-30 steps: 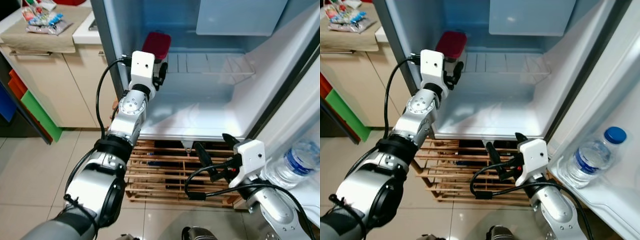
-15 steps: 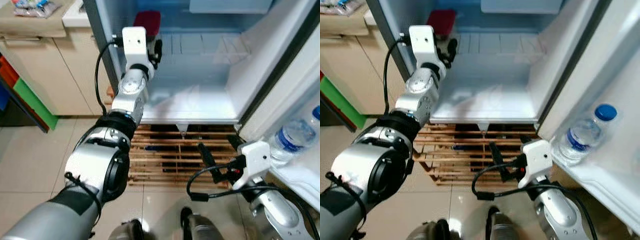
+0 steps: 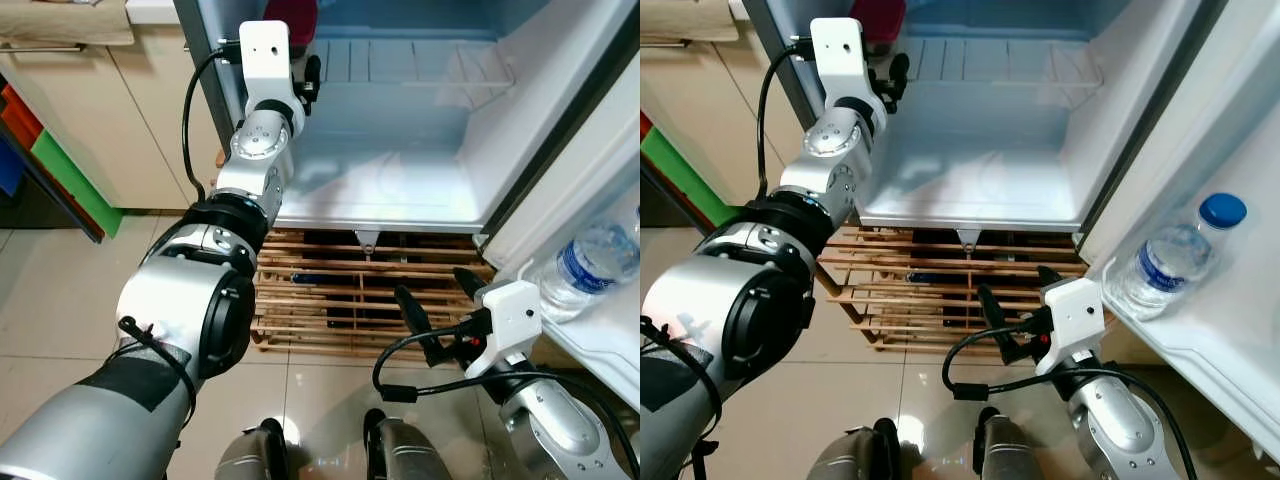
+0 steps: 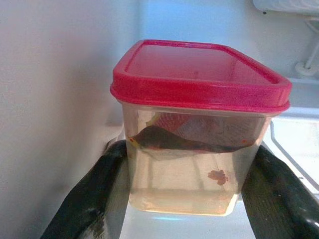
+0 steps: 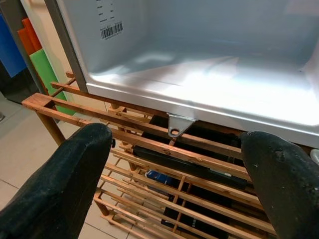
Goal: Restocking fridge
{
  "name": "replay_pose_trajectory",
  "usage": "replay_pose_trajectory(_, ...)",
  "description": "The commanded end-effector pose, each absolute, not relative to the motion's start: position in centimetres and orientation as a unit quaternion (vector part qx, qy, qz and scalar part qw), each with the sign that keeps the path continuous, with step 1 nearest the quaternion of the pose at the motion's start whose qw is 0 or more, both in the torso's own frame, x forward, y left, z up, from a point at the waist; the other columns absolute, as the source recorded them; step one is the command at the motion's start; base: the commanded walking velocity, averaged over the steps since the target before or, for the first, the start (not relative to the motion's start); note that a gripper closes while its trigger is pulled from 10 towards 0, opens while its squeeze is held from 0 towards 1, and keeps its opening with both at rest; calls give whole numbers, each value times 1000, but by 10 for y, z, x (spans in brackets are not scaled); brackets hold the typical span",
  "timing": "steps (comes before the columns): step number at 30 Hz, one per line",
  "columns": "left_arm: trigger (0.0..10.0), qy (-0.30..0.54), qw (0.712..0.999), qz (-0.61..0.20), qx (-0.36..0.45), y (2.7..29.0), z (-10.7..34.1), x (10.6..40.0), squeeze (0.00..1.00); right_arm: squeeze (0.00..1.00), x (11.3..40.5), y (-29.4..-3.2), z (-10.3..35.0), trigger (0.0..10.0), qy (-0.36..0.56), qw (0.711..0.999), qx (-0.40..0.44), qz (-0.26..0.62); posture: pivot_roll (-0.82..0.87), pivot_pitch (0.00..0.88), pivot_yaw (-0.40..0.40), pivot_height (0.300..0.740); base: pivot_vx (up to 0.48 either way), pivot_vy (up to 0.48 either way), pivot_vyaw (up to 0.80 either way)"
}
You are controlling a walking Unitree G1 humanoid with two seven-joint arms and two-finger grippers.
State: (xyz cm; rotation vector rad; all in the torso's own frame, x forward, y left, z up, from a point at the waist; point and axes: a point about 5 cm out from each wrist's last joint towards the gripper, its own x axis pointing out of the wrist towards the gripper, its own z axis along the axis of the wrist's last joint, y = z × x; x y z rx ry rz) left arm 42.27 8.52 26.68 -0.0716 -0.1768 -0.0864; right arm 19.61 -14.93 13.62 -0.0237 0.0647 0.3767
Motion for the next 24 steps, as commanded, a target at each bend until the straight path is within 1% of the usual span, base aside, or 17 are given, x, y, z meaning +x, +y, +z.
replay_pose_trajectory(1, 10000, -88, 995, -28, -33, 96, 279, 426, 0, 0, 195, -148, 137, 10000, 35, 981, -11, 188, -301, 168, 50, 740, 0, 0, 0)
replay_pose_trajectory(7, 10000, -90, 995, -39, -33, 91, 290, 427, 0, 0, 190, -145, 135, 10000, 41, 981, -6, 189, -313, 177, 56, 740, 0, 0, 0)
replay_pose_trajectory(8, 10000, -91, 994, -41, -36, 90, 292, 427, 63, 0, 189, -145, 135, 10000, 42, 981, -5, 188, -313, 178, 56, 740, 0, 0, 0)
replay_pose_trajectory(9, 10000, -92, 994, -43, -40, 89, 294, 427, 1000, 0, 188, -145, 134, 10000, 43, 981, -4, 188, -316, 178, 57, 740, 0, 0, 0)
replay_pose_trajectory(17, 10000, -109, 992, -53, -42, 83, 310, 426, 1000, 0, 186, -144, 134, 10000, 45, 982, -3, 185, -320, 182, 59, 740, 0, 0, 0)
replay_pose_trajectory(19, 10000, -110, 992, -52, -31, 83, 314, 426, 1000, 0, 186, -143, 134, 10000, 46, 982, -4, 185, -321, 181, 59, 740, 0, 0, 0)
replay_pose_trajectory(24, 10000, -101, 994, -48, -17, 83, 310, 427, 1000, 0, 186, -142, 134, 10000, 46, 981, -4, 187, -320, 177, 60, 740, 0, 0, 0)
